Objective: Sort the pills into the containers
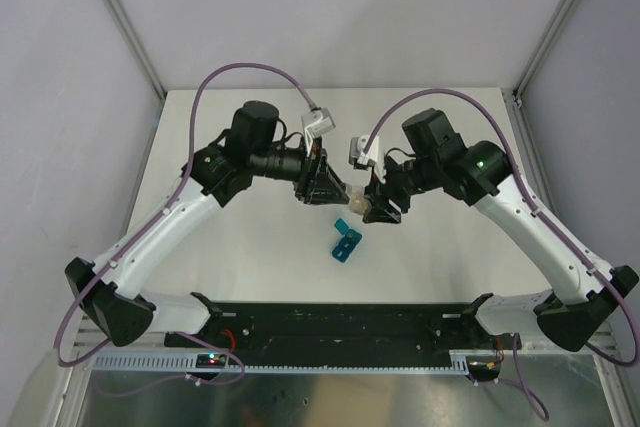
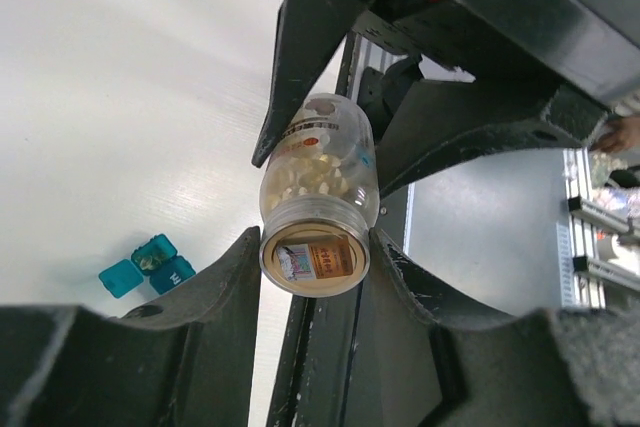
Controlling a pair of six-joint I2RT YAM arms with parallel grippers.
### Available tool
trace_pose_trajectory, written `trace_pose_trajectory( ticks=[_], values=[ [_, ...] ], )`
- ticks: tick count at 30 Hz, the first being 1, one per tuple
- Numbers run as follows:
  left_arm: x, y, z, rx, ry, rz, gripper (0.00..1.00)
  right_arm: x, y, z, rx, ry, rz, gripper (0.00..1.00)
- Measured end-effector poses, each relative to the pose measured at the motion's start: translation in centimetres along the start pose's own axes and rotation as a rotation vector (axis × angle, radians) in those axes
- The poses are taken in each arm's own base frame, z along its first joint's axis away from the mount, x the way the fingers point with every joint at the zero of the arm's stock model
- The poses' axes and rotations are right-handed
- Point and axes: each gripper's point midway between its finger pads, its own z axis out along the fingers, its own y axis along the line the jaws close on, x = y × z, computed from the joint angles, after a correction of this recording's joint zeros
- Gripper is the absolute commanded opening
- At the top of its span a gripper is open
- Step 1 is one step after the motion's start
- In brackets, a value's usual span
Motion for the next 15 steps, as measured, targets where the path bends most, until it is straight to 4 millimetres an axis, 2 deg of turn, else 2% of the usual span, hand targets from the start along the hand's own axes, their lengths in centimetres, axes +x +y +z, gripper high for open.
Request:
trace_pose_trajectory(
  ticks=[15],
  values=[
    [-0.8,2.7,0.6,-0.063,-0.091,-0.199,0.00,0.4,-2.7,0.1,0.167,0.050,-0.043,0.00]
  ],
)
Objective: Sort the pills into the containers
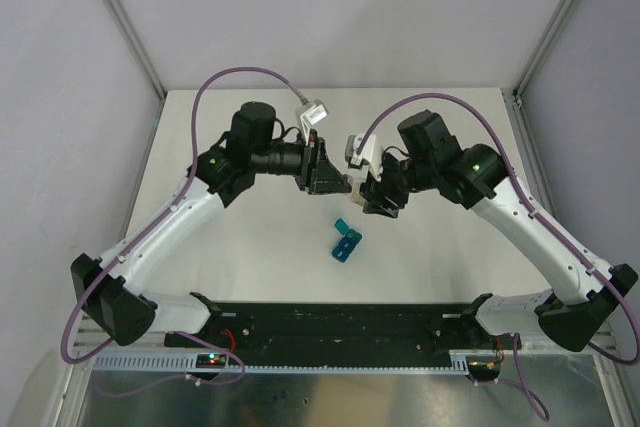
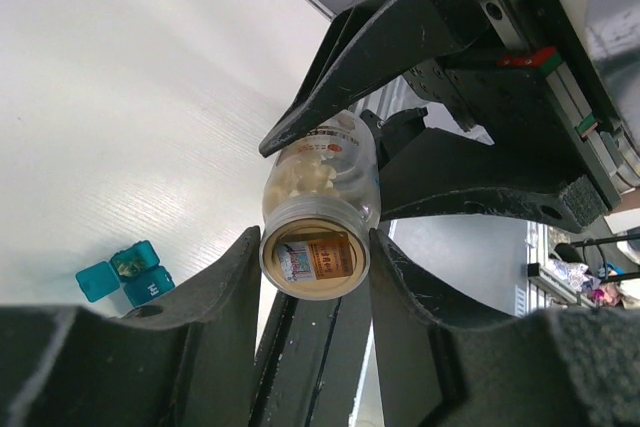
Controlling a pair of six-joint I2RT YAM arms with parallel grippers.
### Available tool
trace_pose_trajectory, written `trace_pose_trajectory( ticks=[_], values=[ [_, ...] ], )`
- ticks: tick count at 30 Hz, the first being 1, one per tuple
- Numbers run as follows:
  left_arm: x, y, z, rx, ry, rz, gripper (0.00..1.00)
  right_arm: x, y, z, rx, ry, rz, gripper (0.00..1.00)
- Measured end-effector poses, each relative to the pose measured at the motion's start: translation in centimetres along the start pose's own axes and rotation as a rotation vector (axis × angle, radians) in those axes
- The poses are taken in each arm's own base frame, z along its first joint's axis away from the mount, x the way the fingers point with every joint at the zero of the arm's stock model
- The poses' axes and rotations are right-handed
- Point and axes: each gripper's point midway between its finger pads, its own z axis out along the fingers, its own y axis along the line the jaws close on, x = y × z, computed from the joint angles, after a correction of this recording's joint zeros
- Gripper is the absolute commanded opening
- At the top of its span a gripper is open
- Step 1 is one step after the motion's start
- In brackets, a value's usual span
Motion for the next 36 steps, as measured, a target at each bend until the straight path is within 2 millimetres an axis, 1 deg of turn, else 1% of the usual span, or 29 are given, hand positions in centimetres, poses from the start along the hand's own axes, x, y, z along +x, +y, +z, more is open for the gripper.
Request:
trace_pose_trajectory(
  ticks=[10,17,26,31,36],
  values=[
    [-0.1,0.9,0.3,-0.034,-0.020,-0.048,0.00,0.4,-0.7,0.5,0.037,0.015,-0.004,0.00],
    [-0.5,1.9,0.4,-0.058,-0.059,-0.159,0.00,0.4,-1.6,0.6,0.096,0.027,-0.021,0.00],
    [-0.4,3.3,0.9,-0.090,-0.103,-0.286,0.00,1.0,-2.4,1.0,0.159,0.078,-0.036,0.00],
    [-0.4,3.5,0.8,-0.104,-0.115,-0.291,0.00,1.1,-2.5,1.3,0.159,0.086,-0.035,0.00],
    [-0.4,3.3,0.6,-0.094,-0.111,-0.236,0.00,1.0,-2.3,1.4,0.121,0.063,-0.015,0.00]
  ],
)
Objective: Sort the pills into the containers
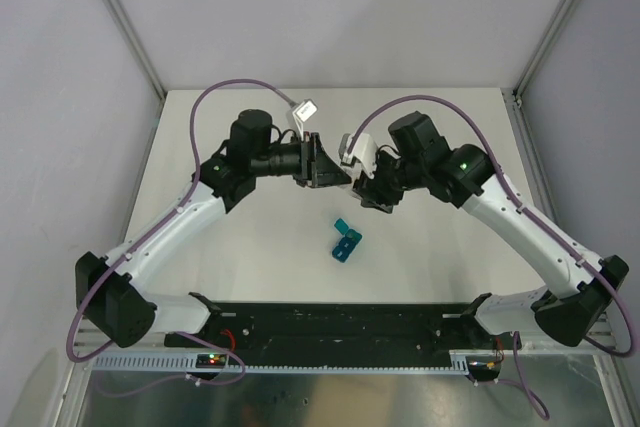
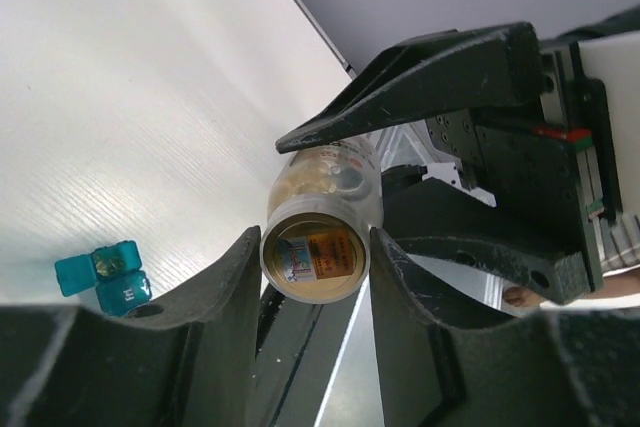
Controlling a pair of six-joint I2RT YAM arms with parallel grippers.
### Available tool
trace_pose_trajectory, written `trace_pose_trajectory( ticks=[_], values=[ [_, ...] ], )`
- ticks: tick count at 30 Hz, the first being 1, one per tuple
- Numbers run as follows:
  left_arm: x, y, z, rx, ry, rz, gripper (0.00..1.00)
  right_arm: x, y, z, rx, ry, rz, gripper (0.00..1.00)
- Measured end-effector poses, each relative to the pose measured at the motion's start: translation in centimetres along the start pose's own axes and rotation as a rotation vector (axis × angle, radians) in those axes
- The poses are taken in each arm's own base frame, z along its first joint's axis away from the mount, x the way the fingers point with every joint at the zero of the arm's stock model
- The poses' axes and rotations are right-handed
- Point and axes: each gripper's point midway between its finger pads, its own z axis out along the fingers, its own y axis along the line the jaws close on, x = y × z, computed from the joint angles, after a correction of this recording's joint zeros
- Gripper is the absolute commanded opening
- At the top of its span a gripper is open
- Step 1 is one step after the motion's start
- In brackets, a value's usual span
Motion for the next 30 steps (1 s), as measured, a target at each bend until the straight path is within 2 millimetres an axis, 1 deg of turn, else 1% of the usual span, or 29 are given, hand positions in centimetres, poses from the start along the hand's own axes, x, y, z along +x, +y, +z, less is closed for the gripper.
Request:
trace_pose_trajectory(
  ticks=[5,10,13,14,15,17,19,22,23,25,27,30],
  values=[
    [0.5,-0.4,-0.2,0.048,0.027,0.111,0.00,0.0,0.6,0.1,-0.098,-0.030,0.053,0.00],
    [1.4,-1.0,-0.5,0.122,0.057,0.232,0.00,-0.1,2.0,-0.3,-0.217,-0.054,0.104,0.00],
    [1.8,-1.3,-0.7,0.151,0.068,0.284,0.00,0.0,2.6,-0.3,-0.262,-0.061,0.125,0.00],
    [1.9,-1.4,-0.8,0.158,0.071,0.294,0.03,0.0,2.7,-0.3,-0.271,-0.062,0.129,0.00],
    [2.0,-1.4,-0.8,0.162,0.074,0.303,0.06,0.0,2.8,-0.3,-0.278,-0.062,0.132,0.00],
    [2.1,-1.5,-0.8,0.167,0.077,0.311,0.17,0.0,2.9,-0.4,-0.284,-0.062,0.135,0.00],
    [2.1,-1.5,-0.8,0.168,0.078,0.311,0.31,0.0,3.0,-0.4,-0.286,-0.062,0.135,0.00],
    [2.1,-1.5,-0.9,0.167,0.078,0.311,0.48,0.0,3.0,-0.4,-0.286,-0.062,0.135,0.00],
    [2.1,-1.5,-0.9,0.167,0.079,0.310,0.55,0.0,3.0,-0.4,-0.285,-0.062,0.135,0.00],
    [2.0,-1.5,-0.9,0.164,0.078,0.314,0.64,-0.1,3.0,-0.4,-0.287,-0.064,0.138,0.00],
    [2.4,-1.3,-0.8,0.156,0.092,0.308,0.71,-0.9,2.8,-0.3,-0.279,-0.094,0.131,0.00],
    [3.0,-1.0,-0.6,0.146,0.112,0.299,0.75,-1.9,2.5,-0.4,-0.273,-0.132,0.118,0.00]
  ],
)
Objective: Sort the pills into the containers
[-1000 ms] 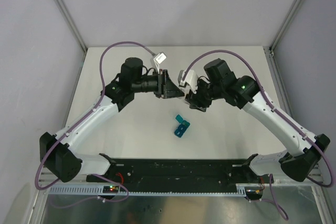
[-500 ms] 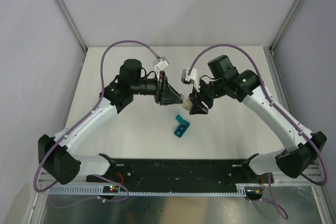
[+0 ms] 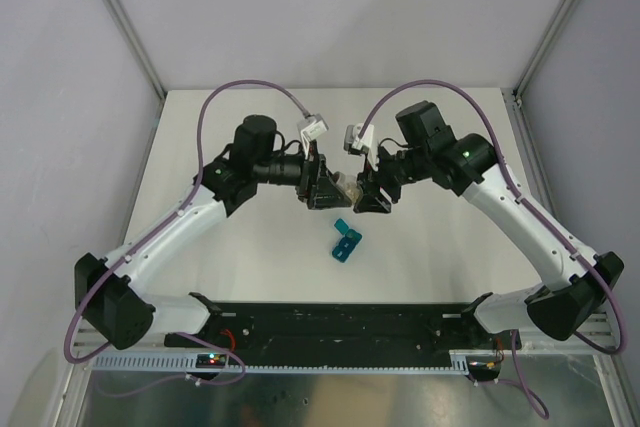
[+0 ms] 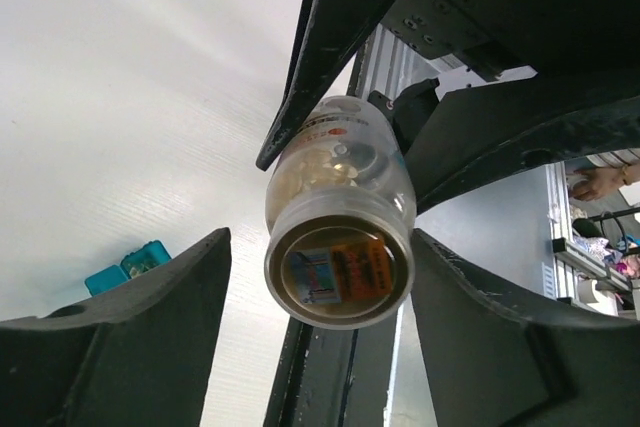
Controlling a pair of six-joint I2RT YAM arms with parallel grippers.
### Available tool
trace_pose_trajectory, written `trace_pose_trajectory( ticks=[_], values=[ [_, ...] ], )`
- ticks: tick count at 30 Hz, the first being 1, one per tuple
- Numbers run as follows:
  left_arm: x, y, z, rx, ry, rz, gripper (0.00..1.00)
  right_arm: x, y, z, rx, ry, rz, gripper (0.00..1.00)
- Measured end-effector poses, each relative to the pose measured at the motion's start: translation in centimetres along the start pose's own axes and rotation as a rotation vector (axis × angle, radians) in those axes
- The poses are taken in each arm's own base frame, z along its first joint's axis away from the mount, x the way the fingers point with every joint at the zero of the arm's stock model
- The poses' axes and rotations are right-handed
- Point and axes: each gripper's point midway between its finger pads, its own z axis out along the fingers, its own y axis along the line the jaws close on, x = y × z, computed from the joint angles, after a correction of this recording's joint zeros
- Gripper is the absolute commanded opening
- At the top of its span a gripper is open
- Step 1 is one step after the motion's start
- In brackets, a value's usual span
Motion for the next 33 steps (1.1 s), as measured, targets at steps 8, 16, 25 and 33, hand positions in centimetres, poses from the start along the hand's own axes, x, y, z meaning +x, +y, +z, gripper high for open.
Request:
trace_pose_trajectory(
  ticks=[8,16,25,33],
  values=[
    [0.3,0.4,0.0,-0.019,0.010,0.000,0.83,-0.6,0.1,0.0,-0.003,-0.024,-0.009,0.00],
    [-0.5,0.0,-0.1,-0.020,-0.001,0.011,0.84,-0.7,0.3,0.0,-0.011,-0.029,-0.012,0.00],
    [-1.9,-0.7,-0.4,-0.016,-0.026,0.036,0.75,-1.1,0.6,-0.4,-0.011,-0.047,-0.025,0.00],
    [-2.1,-1.1,0.0,0.006,-0.017,0.023,0.63,-1.2,0.5,-0.4,-0.005,-0.050,-0.029,0.00]
  ],
)
